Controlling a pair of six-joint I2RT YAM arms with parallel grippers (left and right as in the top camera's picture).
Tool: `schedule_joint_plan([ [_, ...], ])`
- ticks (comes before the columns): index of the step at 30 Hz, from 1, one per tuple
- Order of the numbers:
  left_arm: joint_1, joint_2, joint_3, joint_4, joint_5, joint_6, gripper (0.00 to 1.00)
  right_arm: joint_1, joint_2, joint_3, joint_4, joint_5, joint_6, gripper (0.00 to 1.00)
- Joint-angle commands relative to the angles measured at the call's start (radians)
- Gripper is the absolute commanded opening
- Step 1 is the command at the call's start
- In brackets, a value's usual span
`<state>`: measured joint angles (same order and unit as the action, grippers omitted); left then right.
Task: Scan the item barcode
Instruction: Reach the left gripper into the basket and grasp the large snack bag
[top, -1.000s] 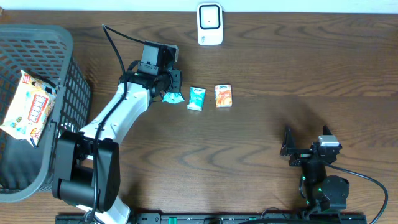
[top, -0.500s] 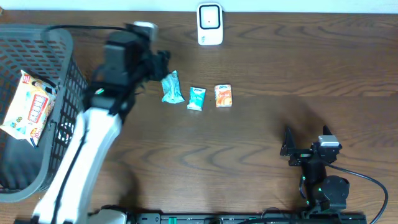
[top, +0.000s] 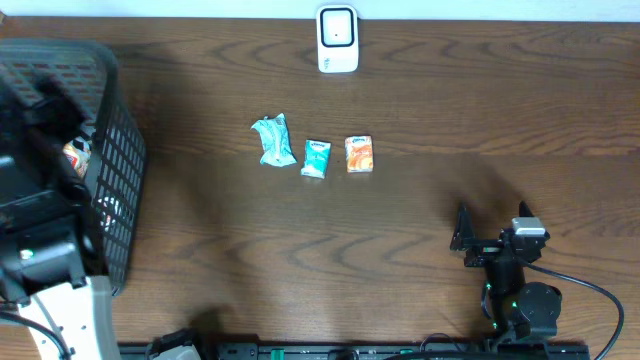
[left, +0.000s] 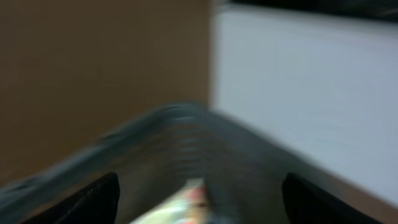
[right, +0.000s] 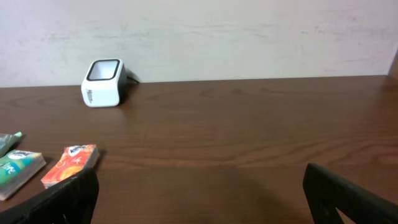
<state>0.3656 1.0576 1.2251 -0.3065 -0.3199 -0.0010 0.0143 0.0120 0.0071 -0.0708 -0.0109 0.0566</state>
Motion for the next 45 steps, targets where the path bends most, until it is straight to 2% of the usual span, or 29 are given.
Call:
schedule_joint_plan([
  [1, 0.105, 0.067, 0.016, -0.027, -0.093, 0.151, 0.82, -0.006, -0.005, -0.002, -0.005, 0.002, 0.002, 0.99],
  [3, 0.158, 0.110, 0.016, -0.060, -0.093, 0.198, 0.82, -0.006, -0.005, -0.002, -0.005, 0.002, 0.002, 0.99],
  [8, 0.249, 0.223, 0.016, -0.171, -0.065, 0.204, 0.81, -0.006, -0.005, -0.002, -0.005, 0.002, 0.002, 0.99],
  [14, 0.287, 0.364, 0.016, -0.301, 0.202, 0.219, 0.82, -0.006, -0.005, -0.002, -0.005, 0.002, 0.002, 0.99],
  [17, 0.283, 0.431, 0.016, -0.323, 0.274, 0.261, 0.82, -0.006, -0.005, -0.002, -0.005, 0.002, 0.002, 0.99],
  [20, 0.282, 0.486, 0.016, -0.326, 0.280, 0.296, 0.82, -0.006, -0.005, -0.002, -0.005, 0.002, 0.002, 0.99],
  [24, 0.282, 0.535, 0.013, -0.349, 0.274, 0.438, 0.82, -0.006, -0.005, -0.002, -0.005, 0.002, 0.002, 0.99],
  [27, 0.282, 0.558, 0.003, -0.346, 0.245, 0.497, 0.87, -0.006, -0.005, -0.002, -0.005, 0.002, 0.002, 0.99],
  [30, 0.282, 0.586, 0.002, -0.348, 0.245, 0.552, 0.87, -0.006, -0.005, -0.002, -0.005, 0.002, 0.002, 0.99],
  [37, 0.281, 0.659, 0.002, -0.325, 0.245, 0.637, 0.87, -0.006, -0.005, -0.002, -0.005, 0.002, 0.002, 0.99],
  [45, 0.281, 0.745, 0.002, -0.228, 0.244, 0.637, 0.87, -0.006, -0.005, -0.002, -0.005, 0.002, 0.002, 0.99],
])
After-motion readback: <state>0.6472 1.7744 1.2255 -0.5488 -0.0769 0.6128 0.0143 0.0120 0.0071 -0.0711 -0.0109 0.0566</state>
